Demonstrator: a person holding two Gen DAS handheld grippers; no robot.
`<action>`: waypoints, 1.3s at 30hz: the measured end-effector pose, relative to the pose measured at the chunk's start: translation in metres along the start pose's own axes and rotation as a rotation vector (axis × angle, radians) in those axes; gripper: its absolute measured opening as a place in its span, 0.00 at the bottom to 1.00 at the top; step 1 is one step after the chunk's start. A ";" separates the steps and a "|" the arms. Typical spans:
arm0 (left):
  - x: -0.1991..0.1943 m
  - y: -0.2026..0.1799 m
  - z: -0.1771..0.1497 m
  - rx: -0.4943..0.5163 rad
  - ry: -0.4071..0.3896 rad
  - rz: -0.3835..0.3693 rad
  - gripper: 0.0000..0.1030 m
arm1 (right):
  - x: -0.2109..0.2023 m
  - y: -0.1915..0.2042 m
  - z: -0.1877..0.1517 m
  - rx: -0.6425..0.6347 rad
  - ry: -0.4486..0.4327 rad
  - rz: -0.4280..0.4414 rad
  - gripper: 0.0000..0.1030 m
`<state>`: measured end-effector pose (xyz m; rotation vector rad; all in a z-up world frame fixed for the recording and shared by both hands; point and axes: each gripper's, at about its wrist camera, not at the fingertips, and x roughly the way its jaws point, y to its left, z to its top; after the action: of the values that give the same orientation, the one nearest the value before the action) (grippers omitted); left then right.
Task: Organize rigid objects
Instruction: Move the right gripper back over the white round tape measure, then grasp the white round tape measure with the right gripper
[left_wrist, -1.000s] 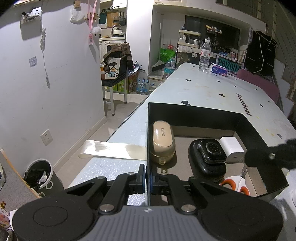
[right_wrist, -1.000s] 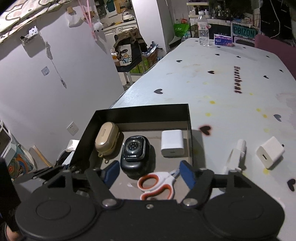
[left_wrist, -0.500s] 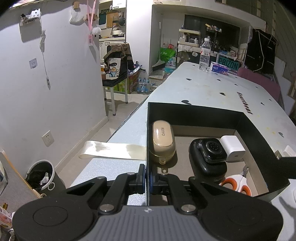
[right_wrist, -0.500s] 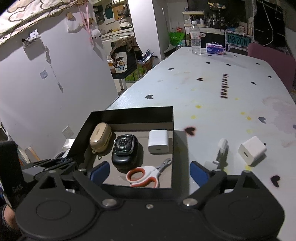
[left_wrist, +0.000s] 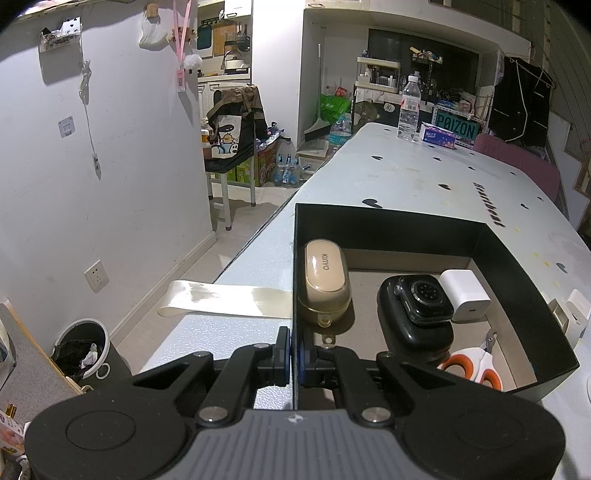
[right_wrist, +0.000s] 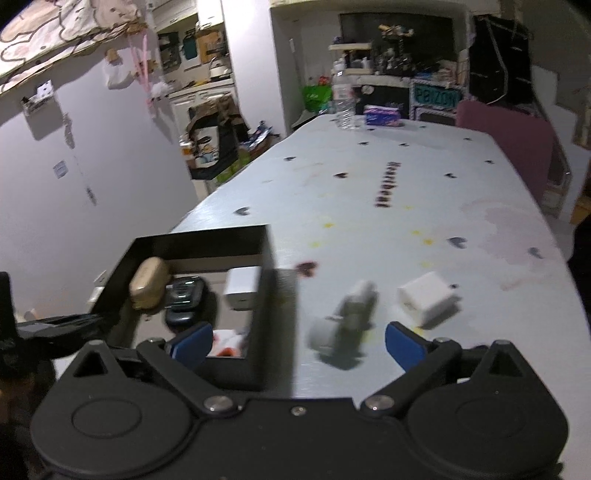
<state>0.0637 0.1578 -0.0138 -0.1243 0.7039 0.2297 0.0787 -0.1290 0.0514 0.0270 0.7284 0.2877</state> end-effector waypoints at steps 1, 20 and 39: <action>0.000 -0.001 0.000 0.000 0.000 0.000 0.05 | -0.001 -0.008 -0.001 0.006 -0.008 -0.010 0.98; 0.000 -0.002 0.000 0.001 0.000 0.001 0.04 | 0.037 -0.106 -0.049 0.156 0.051 -0.050 0.93; 0.000 -0.003 0.001 0.002 0.001 0.002 0.04 | 0.050 -0.094 -0.058 0.088 0.121 -0.091 0.60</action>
<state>0.0650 0.1554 -0.0134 -0.1220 0.7048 0.2311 0.0993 -0.2101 -0.0369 0.0605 0.8602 0.1714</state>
